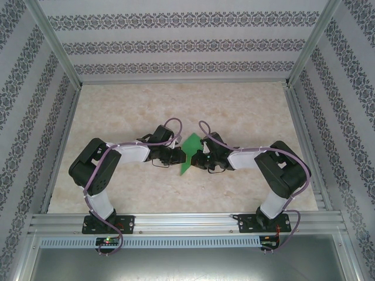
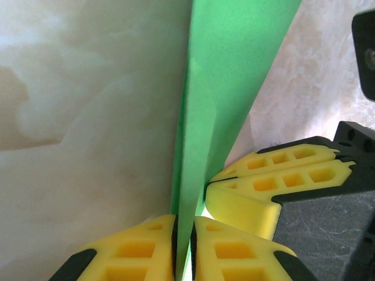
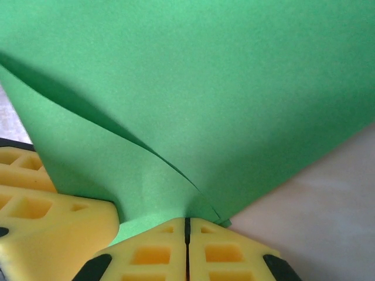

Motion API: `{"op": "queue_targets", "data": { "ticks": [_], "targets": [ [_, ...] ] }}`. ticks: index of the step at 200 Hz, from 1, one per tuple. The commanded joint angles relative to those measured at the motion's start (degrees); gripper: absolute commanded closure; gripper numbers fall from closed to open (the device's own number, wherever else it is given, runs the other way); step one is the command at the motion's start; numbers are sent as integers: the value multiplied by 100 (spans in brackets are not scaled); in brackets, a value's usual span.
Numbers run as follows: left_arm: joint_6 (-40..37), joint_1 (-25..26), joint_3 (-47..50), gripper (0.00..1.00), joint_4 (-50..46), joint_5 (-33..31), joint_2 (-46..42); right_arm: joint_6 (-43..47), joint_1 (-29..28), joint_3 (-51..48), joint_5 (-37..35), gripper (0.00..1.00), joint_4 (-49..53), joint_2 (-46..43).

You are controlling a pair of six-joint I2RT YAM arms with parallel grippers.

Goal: Fold a paper plane with a square sheet of paper (pick it up from the middle)
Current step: Fold the wing for the fifth time at the center of the table.

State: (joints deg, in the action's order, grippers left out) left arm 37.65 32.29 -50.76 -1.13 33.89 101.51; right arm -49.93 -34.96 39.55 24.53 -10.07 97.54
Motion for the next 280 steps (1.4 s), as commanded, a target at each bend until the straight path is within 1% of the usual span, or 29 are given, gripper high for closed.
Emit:
{"op": "queue_targets", "data": {
  "ticks": [1,38,55,95,145,163,169,184,214,240,280],
  "targets": [
    [-220,75,-57,80,-351,-176,-246,-123,77,-166,-98,93,91,101],
    [-472,75,-180,71,-760,-391,-503,-67,117,-142,-48,93,294,159],
    [-539,75,-234,71,-849,-451,-530,-49,125,-119,-13,93,330,169],
    [-556,76,-394,75,-769,-208,-264,-33,132,-83,69,94,330,165],
    [-703,71,-454,84,-959,-386,-363,-20,165,-97,68,93,409,126],
    [-730,75,-458,87,-978,-384,-360,-32,165,-97,76,93,398,130],
    [-740,75,-454,89,-988,-384,-360,-34,165,-97,78,93,380,125],
    [-775,75,-461,91,-1018,-386,-344,-34,165,-88,73,93,380,125],
    [-873,84,-487,92,-1102,-453,-303,-58,164,-80,117,93,339,110],
    [-856,97,-525,92,-1022,-305,-232,-47,167,-72,115,93,357,90],
    [-913,198,-698,92,-1099,-272,-52,-53,175,-110,113,94,336,108]
  ]
}}
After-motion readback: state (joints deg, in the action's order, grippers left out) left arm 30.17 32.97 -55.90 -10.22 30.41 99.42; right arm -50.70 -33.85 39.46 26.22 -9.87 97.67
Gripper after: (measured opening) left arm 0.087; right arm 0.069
